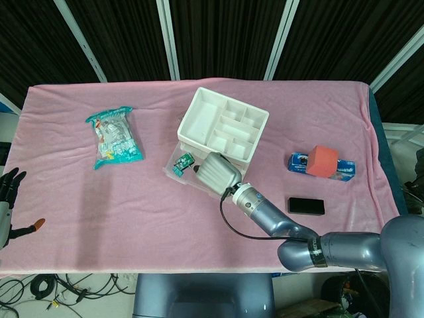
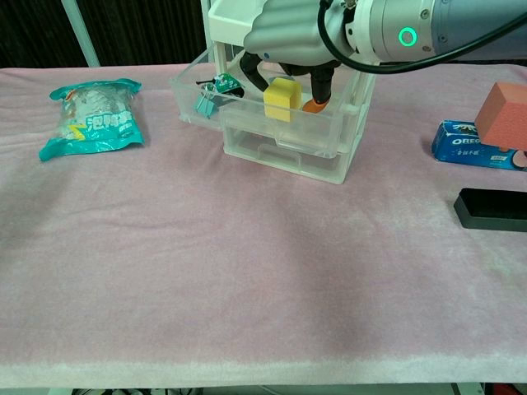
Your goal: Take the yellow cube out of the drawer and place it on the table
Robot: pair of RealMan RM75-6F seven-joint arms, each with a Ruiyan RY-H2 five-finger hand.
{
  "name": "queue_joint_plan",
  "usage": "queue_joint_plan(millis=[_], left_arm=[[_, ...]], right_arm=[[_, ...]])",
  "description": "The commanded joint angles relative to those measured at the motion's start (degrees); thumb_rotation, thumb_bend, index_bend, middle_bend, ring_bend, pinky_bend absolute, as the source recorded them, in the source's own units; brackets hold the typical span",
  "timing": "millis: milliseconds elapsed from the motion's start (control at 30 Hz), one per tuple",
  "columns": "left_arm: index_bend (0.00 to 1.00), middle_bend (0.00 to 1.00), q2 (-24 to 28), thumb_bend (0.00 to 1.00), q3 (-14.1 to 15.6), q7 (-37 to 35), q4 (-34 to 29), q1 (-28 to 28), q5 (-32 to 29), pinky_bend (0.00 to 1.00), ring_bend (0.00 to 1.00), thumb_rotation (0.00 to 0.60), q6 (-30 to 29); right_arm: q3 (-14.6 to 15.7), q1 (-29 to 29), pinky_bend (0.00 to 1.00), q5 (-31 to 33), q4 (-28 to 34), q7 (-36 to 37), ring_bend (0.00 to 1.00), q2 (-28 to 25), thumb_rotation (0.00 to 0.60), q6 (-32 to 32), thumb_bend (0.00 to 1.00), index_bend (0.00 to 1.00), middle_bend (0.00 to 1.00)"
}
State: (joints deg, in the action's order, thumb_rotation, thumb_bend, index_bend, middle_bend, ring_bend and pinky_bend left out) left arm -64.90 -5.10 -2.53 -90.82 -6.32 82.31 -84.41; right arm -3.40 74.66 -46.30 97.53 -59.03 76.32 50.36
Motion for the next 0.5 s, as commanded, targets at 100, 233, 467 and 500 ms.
queue_joint_plan(millis=[100, 233, 467, 500], left_arm=[[0.0, 0.0, 0.0, 0.0, 0.0, 0.1, -0.1, 0.0, 0.0, 0.0, 0.0, 0.6, 0.0], [0.0, 0.0, 0.0, 0.0, 0.1, 0.2, -0.1, 0.0, 0.2, 0.0, 0.0, 0.6, 0.0], [0.0, 0.0, -0.1, 0.0, 0.0, 0.4, -0.2, 0.0, 0.1, 0.0, 0.0, 0.6, -0.2], [0.0, 0.0, -0.1, 0.0, 0.0, 0.4, -0.2, 0.0, 0.1, 0.0, 0.0, 0.6, -0.2]], right_arm=[[0.2, 0.1, 0.89, 0.0, 0.0, 0.1, 1.0, -0.2, 0.6, 0.3, 0.13, 0.42, 1.0], [0.3, 0.2, 0.89, 0.1, 0.3, 0.1, 1.0, -0.5, 0.6, 0.4, 0.13, 0.42, 1.0], [0.8, 0.4, 0.89, 0.0, 0.8, -0.4, 1.0, -0.6, 0.6, 0.8, 0.13, 0.42, 1.0], [0.9, 0.5, 0.89, 0.0, 0.8, -0.4, 1.0, -0.5, 0.6, 0.8, 0.13, 0.42, 1.0]])
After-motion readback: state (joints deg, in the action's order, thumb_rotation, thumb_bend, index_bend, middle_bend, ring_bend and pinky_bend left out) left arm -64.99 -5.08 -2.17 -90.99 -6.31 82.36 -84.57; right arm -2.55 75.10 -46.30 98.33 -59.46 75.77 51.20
